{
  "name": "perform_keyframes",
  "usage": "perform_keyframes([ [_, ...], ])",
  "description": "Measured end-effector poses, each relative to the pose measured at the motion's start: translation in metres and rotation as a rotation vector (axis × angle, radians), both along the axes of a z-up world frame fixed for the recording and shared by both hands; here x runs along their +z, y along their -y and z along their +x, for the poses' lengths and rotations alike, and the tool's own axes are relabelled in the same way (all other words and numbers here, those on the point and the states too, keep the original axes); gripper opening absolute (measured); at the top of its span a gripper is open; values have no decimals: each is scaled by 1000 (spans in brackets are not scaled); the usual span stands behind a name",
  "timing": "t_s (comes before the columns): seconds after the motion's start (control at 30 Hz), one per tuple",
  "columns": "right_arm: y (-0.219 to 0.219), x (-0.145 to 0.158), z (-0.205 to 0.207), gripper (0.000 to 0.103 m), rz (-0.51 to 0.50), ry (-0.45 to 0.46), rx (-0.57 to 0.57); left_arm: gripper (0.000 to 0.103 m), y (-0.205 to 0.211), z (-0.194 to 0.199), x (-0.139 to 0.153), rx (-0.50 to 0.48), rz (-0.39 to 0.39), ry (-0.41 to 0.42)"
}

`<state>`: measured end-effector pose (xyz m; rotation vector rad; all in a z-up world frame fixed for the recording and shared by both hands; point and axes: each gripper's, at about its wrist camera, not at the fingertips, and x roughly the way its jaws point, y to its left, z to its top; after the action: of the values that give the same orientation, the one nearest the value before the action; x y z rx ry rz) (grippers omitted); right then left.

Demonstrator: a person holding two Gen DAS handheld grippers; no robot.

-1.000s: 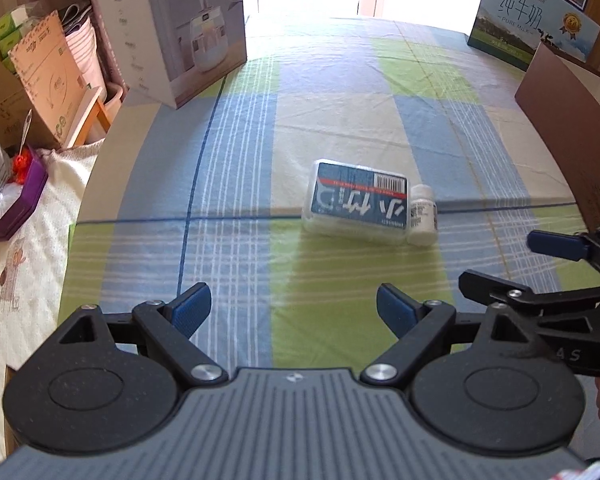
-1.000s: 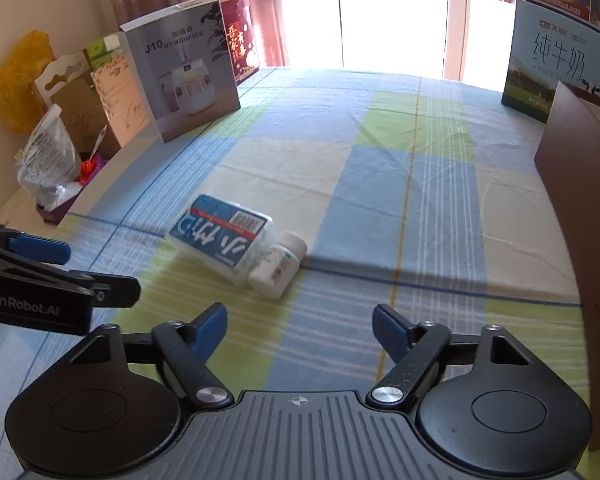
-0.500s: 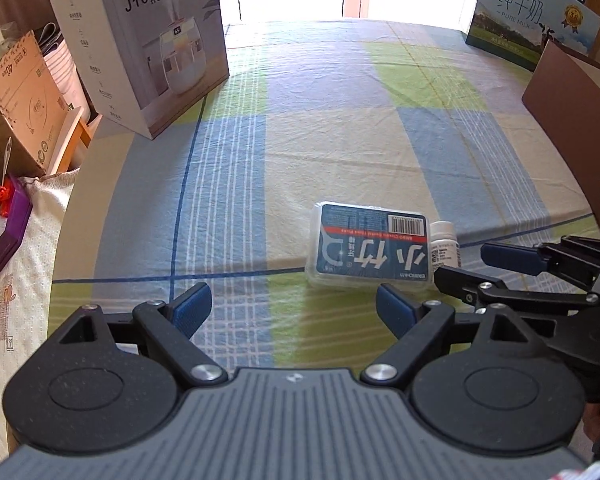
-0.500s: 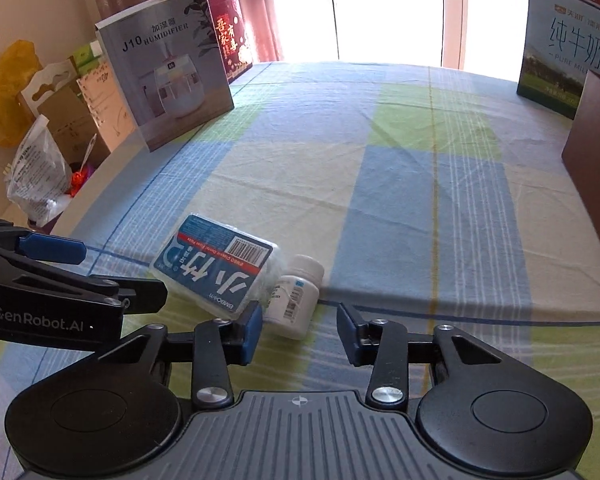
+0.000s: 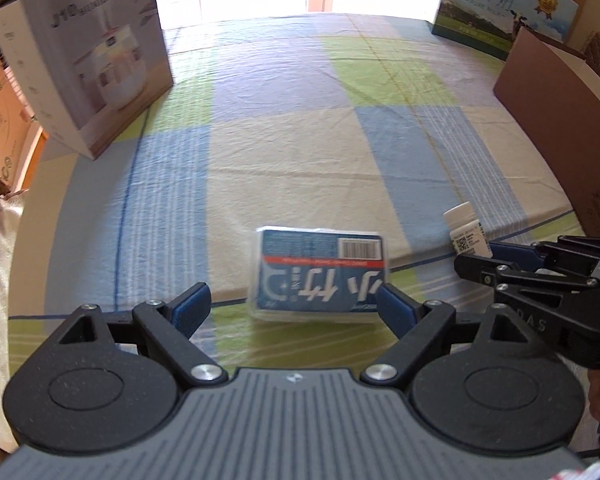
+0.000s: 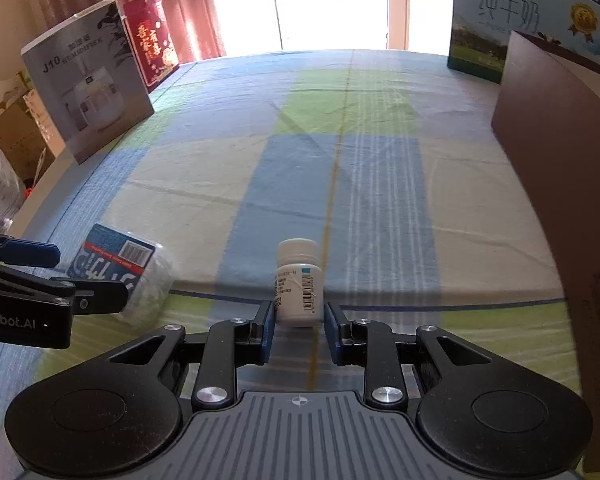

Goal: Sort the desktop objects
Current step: 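Move the right gripper down around the white pill bottle and close it, then close the left gripper on the clear floss-pick box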

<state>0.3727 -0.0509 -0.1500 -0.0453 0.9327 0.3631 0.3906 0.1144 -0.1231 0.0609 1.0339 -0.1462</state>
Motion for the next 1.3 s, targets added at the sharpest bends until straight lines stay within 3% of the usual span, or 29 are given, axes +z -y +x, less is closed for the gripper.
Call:
perform_keyframes([
  [0.43,34,4,-9,27,-26,-18,-31,84,16,25,-24,-17,17,-41],
  [0.53,31,3,-6,49,-36,-7,-32,84,18,27,-25,-7,22,-34],
  [0.63,29,3,-2,51,-44,14,-27,84,19,26,-25,3,19,-41],
  [0.77,27,2,3,50,-52,23,-9,84,17,20,-24,21,13,-50],
  [0.83,25,0,4,43,-64,30,4,84,15,19,-24,39,4,-59],
  [0.9,24,-1,5,25,-70,25,15,84,14,18,-24,51,1,-64],
  [1.3,33,9,-14,24,-66,2,12,84,30,6,-21,44,3,-91],
])
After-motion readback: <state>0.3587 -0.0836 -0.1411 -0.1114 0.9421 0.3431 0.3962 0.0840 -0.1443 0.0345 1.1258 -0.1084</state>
